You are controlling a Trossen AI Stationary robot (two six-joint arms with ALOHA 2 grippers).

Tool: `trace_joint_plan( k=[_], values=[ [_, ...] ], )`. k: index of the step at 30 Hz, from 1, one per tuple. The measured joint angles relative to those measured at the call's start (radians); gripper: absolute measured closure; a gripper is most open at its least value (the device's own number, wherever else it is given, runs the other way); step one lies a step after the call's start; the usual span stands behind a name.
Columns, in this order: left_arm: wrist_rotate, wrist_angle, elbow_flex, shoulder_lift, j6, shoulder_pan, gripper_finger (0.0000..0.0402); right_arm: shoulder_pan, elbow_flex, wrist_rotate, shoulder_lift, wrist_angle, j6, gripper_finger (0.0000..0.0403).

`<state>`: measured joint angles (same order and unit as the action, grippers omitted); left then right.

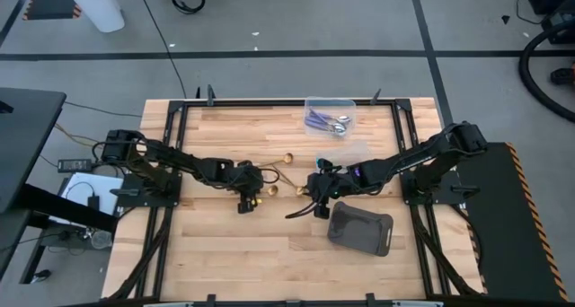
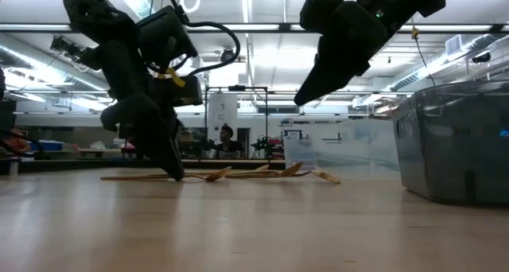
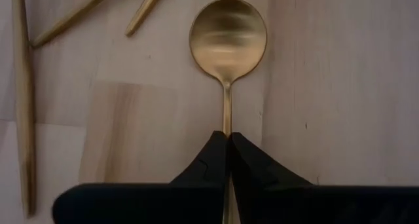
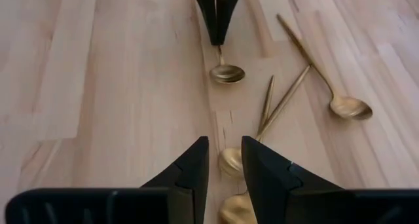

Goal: Sort silverware by color (type)
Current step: Put the gold spoon into the black bin

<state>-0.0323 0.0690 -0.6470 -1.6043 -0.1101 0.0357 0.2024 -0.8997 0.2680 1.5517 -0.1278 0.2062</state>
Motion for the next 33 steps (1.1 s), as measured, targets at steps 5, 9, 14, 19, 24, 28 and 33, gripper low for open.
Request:
trace_joint_plan(
  k=[5, 9, 14, 19, 24, 28, 33],
  values=[
    [0.015, 0.007, -0.049, 0.031, -0.015, 0.001, 0.0388, 0.005, 0.000, 0.015, 0.000, 0.002, -0.025, 0.0302],
    [0.008, -0.001, -0.077, 0.030, -0.031, -0.007, 0.0389, 0.023, 0.000, 0.071, 0.000, 0.001, -0.055, 0.0302],
    [0.011, -0.094, -0.104, 0.030, -0.036, -0.020, 0.0389, 0.027, 0.000, 0.087, 0.000, 0.016, -0.087, 0.0302],
    [0.012, -0.197, -0.113, 0.031, -0.042, -0.039, 0.0389, 0.031, 0.000, 0.151, 0.000, 0.017, -0.218, 0.0293],
    [0.060, -0.277, -0.113, 0.032, -0.057, -0.048, 0.0389, 0.047, 0.000, 0.278, 0.000, 0.029, -0.387, 0.0263],
    [0.104, -0.316, -0.113, 0.032, -0.076, -0.054, 0.0389, 0.065, 0.000, 0.372, 0.000, 0.055, -0.447, 0.0229],
    [0.115, -0.348, -0.114, 0.032, -0.089, -0.055, 0.0389, 0.094, 0.000, 0.486, -0.055, 0.034, -0.415, 0.0193]
  ],
)
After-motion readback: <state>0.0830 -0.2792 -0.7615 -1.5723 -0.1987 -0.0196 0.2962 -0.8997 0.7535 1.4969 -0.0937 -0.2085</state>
